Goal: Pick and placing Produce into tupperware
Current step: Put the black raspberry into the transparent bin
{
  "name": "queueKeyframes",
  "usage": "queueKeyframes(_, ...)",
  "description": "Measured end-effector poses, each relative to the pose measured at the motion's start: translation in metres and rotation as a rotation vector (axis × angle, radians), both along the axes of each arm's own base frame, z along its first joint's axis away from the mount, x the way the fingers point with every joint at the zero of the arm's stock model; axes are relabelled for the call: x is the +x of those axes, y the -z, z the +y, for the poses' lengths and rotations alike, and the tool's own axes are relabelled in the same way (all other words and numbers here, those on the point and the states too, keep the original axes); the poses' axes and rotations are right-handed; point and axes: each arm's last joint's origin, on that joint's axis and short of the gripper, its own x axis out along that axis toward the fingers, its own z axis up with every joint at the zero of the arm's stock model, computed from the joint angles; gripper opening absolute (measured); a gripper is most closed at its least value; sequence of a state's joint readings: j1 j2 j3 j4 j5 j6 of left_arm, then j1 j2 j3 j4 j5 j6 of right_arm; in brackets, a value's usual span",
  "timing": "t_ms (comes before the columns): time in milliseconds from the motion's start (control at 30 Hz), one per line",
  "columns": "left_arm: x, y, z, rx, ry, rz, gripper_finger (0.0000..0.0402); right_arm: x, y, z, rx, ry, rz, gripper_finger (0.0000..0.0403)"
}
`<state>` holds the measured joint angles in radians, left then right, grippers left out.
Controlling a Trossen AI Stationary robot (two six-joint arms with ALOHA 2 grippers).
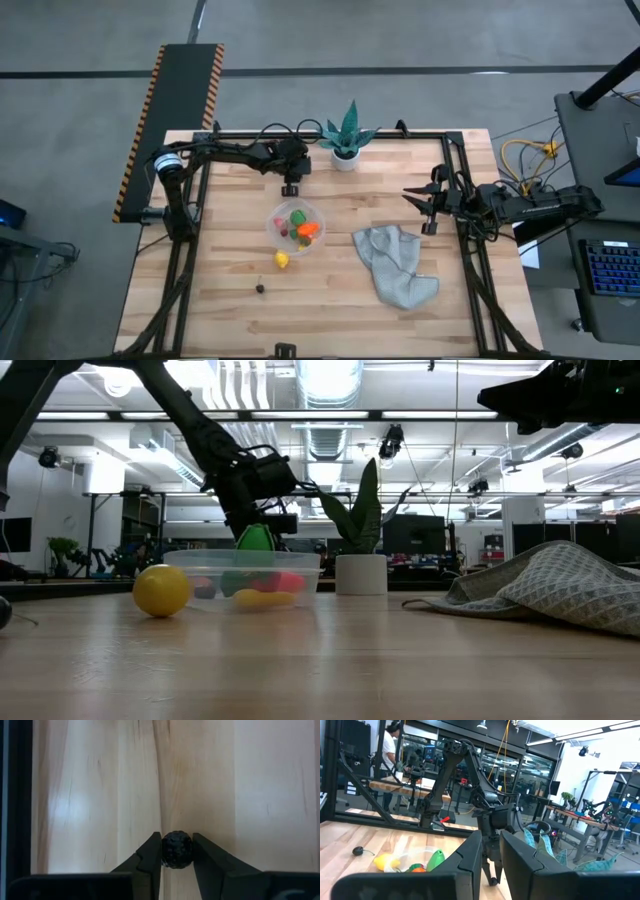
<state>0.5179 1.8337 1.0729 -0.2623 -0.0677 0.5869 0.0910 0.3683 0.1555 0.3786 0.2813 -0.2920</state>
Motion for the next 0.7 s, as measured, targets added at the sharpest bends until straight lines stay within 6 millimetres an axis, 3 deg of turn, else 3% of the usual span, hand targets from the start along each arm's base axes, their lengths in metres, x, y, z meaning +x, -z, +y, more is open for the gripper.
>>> queueKeyframes(333,0.001,-0.012,0.001,0.02,-0.013,0.005,0.0063,0.0,0.0,0.0,-0.004,0.001,0.001,0.0061)
queueKeyframes(700,-0.008,-0.048,-0.011,0.034,-0.021,-0.055,0.0051,0.0,0.0,0.0,-0.004,0.001,0.001,0.0061)
